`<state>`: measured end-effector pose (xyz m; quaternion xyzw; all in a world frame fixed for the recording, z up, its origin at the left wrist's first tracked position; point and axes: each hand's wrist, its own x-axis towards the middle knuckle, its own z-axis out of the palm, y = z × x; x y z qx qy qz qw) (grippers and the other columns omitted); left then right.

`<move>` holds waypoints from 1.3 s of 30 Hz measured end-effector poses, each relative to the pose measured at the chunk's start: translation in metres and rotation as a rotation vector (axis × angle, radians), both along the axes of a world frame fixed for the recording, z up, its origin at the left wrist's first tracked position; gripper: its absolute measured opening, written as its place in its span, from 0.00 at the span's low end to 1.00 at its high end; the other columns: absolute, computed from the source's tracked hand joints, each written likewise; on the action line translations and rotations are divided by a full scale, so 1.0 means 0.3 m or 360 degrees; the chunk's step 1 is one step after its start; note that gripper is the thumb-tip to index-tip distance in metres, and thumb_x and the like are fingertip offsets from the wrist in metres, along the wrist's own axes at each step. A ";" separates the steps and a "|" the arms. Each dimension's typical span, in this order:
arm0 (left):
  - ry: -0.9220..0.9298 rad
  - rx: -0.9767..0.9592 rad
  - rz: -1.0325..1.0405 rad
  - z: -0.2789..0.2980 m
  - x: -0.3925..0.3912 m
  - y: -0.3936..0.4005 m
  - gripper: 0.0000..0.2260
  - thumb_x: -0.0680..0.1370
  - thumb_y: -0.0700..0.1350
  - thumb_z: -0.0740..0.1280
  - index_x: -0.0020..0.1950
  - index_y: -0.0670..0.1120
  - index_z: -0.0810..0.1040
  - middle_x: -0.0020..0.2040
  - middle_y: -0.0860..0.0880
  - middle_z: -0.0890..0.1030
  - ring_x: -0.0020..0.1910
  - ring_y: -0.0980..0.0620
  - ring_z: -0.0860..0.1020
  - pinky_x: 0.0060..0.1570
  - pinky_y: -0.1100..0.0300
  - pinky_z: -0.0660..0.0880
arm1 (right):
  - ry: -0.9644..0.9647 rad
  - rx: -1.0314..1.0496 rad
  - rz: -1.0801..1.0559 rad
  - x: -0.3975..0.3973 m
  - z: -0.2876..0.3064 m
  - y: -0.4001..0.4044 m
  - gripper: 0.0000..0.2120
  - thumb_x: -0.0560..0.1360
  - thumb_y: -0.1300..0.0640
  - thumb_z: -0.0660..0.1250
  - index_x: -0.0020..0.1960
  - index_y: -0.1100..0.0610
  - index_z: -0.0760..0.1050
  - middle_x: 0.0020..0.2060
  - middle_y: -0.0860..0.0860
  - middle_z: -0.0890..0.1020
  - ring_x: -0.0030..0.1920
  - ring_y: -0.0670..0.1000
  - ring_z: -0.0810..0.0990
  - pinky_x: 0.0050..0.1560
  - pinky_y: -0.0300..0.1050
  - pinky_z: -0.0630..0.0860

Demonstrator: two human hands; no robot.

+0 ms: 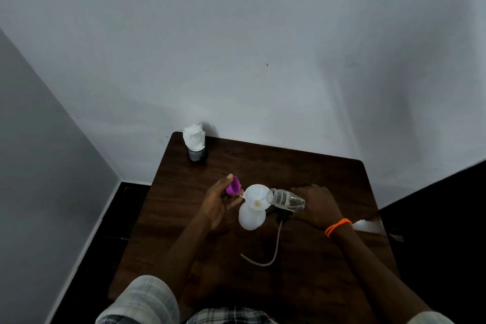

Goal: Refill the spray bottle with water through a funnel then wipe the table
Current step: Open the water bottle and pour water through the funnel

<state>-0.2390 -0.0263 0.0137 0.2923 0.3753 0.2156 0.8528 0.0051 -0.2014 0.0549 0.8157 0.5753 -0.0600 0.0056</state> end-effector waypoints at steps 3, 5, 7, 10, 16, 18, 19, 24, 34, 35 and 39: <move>0.0007 0.0008 0.0001 -0.001 0.000 -0.001 0.22 0.77 0.53 0.71 0.65 0.40 0.77 0.61 0.36 0.82 0.59 0.39 0.83 0.55 0.49 0.82 | -0.0017 -0.0008 0.0002 0.001 0.003 0.005 0.30 0.68 0.32 0.70 0.65 0.45 0.78 0.56 0.46 0.85 0.54 0.54 0.81 0.54 0.50 0.73; 0.0011 0.0006 0.0003 -0.001 0.000 -0.003 0.23 0.77 0.53 0.71 0.65 0.40 0.78 0.61 0.36 0.82 0.58 0.40 0.83 0.52 0.50 0.82 | -0.0038 -0.0021 0.0004 0.001 0.011 0.009 0.30 0.68 0.33 0.70 0.67 0.46 0.78 0.58 0.47 0.84 0.55 0.55 0.80 0.55 0.50 0.71; 0.0012 0.0010 0.0002 -0.003 0.002 -0.003 0.24 0.76 0.54 0.72 0.65 0.40 0.78 0.61 0.36 0.82 0.56 0.41 0.84 0.49 0.53 0.82 | -0.0039 -0.0070 -0.0002 0.000 0.019 0.013 0.32 0.69 0.35 0.71 0.69 0.47 0.76 0.62 0.47 0.83 0.58 0.55 0.79 0.57 0.50 0.70; 0.0019 0.0007 0.0000 -0.003 0.006 0.000 0.25 0.75 0.55 0.72 0.66 0.40 0.78 0.61 0.36 0.82 0.55 0.42 0.84 0.46 0.55 0.82 | -0.0051 -0.0135 -0.0011 -0.004 0.032 0.018 0.33 0.69 0.35 0.71 0.71 0.47 0.74 0.65 0.47 0.81 0.61 0.55 0.78 0.60 0.51 0.69; 0.0012 -0.0001 -0.0006 -0.011 0.003 0.003 0.24 0.76 0.54 0.72 0.66 0.41 0.78 0.62 0.37 0.82 0.57 0.42 0.83 0.49 0.54 0.81 | -0.0046 -0.0170 -0.0005 -0.004 0.051 0.014 0.35 0.70 0.33 0.68 0.73 0.47 0.73 0.66 0.48 0.80 0.62 0.54 0.77 0.60 0.51 0.68; 0.0006 -0.0002 -0.0012 -0.011 0.002 0.003 0.24 0.76 0.54 0.72 0.66 0.41 0.78 0.61 0.37 0.82 0.57 0.42 0.83 0.50 0.53 0.81 | -0.0053 -0.0173 -0.0012 -0.005 0.054 0.014 0.34 0.70 0.34 0.70 0.73 0.47 0.72 0.67 0.47 0.79 0.62 0.54 0.77 0.61 0.51 0.68; 0.0005 -0.0001 -0.0010 -0.009 0.003 0.003 0.24 0.76 0.54 0.72 0.66 0.41 0.78 0.61 0.37 0.82 0.57 0.42 0.84 0.50 0.53 0.81 | -0.0057 -0.0171 -0.0016 -0.005 0.056 0.013 0.34 0.70 0.34 0.70 0.73 0.47 0.72 0.67 0.47 0.80 0.62 0.54 0.77 0.61 0.51 0.68; 0.0012 0.0009 -0.0009 -0.008 0.003 0.003 0.24 0.75 0.54 0.73 0.65 0.41 0.78 0.61 0.37 0.82 0.56 0.42 0.84 0.52 0.51 0.81 | -0.0081 -0.0145 -0.0016 -0.003 0.061 0.012 0.34 0.69 0.33 0.71 0.71 0.47 0.75 0.64 0.47 0.82 0.59 0.54 0.78 0.59 0.50 0.68; 0.0012 0.0011 -0.0016 0.001 -0.001 0.000 0.22 0.76 0.53 0.72 0.65 0.41 0.79 0.60 0.37 0.83 0.57 0.42 0.84 0.54 0.50 0.81 | -0.0154 -0.0139 -0.0013 -0.001 0.069 0.017 0.34 0.68 0.31 0.70 0.70 0.47 0.76 0.62 0.47 0.82 0.56 0.54 0.79 0.55 0.49 0.68; 0.0011 0.0013 -0.0015 0.002 -0.002 -0.001 0.21 0.77 0.53 0.72 0.64 0.41 0.79 0.60 0.37 0.83 0.57 0.42 0.84 0.54 0.50 0.81 | -0.0165 -0.0145 -0.0011 -0.001 0.072 0.018 0.35 0.68 0.31 0.69 0.70 0.46 0.76 0.63 0.47 0.82 0.56 0.54 0.79 0.55 0.49 0.68; 0.0025 0.0026 -0.0011 0.007 -0.006 -0.007 0.20 0.77 0.52 0.71 0.63 0.41 0.79 0.59 0.37 0.83 0.56 0.42 0.84 0.52 0.51 0.82 | -0.0188 -0.0154 -0.0016 0.000 0.082 0.018 0.35 0.67 0.32 0.70 0.69 0.46 0.76 0.63 0.46 0.82 0.57 0.54 0.79 0.55 0.49 0.67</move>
